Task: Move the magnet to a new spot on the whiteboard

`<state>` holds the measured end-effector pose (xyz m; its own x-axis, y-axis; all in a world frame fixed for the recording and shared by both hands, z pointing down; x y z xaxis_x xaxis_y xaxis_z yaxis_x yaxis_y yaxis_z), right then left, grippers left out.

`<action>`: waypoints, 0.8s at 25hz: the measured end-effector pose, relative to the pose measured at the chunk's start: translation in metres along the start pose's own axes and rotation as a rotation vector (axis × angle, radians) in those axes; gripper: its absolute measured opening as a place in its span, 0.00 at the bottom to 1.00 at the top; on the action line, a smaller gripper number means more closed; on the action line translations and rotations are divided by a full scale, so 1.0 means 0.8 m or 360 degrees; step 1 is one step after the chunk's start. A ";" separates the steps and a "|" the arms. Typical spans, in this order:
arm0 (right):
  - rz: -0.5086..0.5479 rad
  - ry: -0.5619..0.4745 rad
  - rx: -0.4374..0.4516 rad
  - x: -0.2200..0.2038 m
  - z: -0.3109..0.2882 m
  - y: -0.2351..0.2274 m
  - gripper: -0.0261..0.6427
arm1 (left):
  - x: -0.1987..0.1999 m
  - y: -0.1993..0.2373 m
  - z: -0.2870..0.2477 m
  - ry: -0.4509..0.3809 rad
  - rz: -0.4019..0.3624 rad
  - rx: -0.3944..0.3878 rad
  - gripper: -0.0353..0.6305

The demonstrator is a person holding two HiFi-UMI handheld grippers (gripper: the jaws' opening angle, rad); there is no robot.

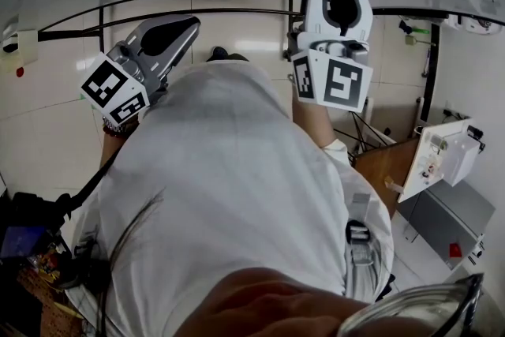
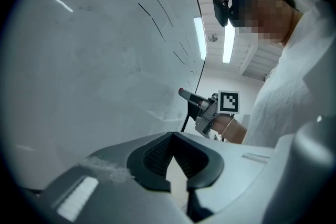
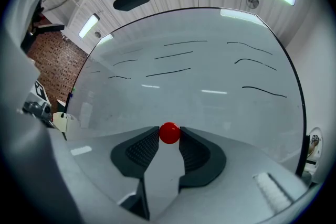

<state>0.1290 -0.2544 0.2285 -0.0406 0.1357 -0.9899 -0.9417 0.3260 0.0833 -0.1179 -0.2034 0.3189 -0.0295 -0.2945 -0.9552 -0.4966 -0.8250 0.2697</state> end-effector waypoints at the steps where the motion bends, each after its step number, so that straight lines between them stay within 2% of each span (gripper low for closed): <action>1: 0.0001 0.0000 -0.0002 0.001 0.004 0.006 0.22 | -0.001 -0.003 0.005 0.0001 -0.0002 -0.0011 0.05; 8: -0.0006 -0.0004 -0.0034 0.025 0.014 0.052 0.22 | 0.002 0.002 0.052 0.0002 0.0019 -0.0040 0.05; 15: 0.0011 -0.0022 -0.0035 0.042 0.112 0.134 0.22 | -0.043 -0.052 0.136 -0.0024 0.0082 -0.0099 0.05; 20: 0.0060 0.0024 -0.0028 0.046 0.156 0.175 0.22 | -0.069 -0.064 0.159 -0.0027 0.0127 -0.0186 0.05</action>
<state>0.0375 -0.0874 0.2183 -0.0808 0.1333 -0.9878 -0.9452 0.3043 0.1184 -0.2008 -0.0832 0.3426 -0.0801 -0.3537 -0.9319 -0.3877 -0.8502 0.3561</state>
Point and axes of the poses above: the fingertips, and each gripper's own axes: z backward along the fingers, y to its left, x out of its top, the point moved 8 cm from there along z, backward along the fingers, and after that the axes turned 4 degrees about -z, right-handed, at the moved point
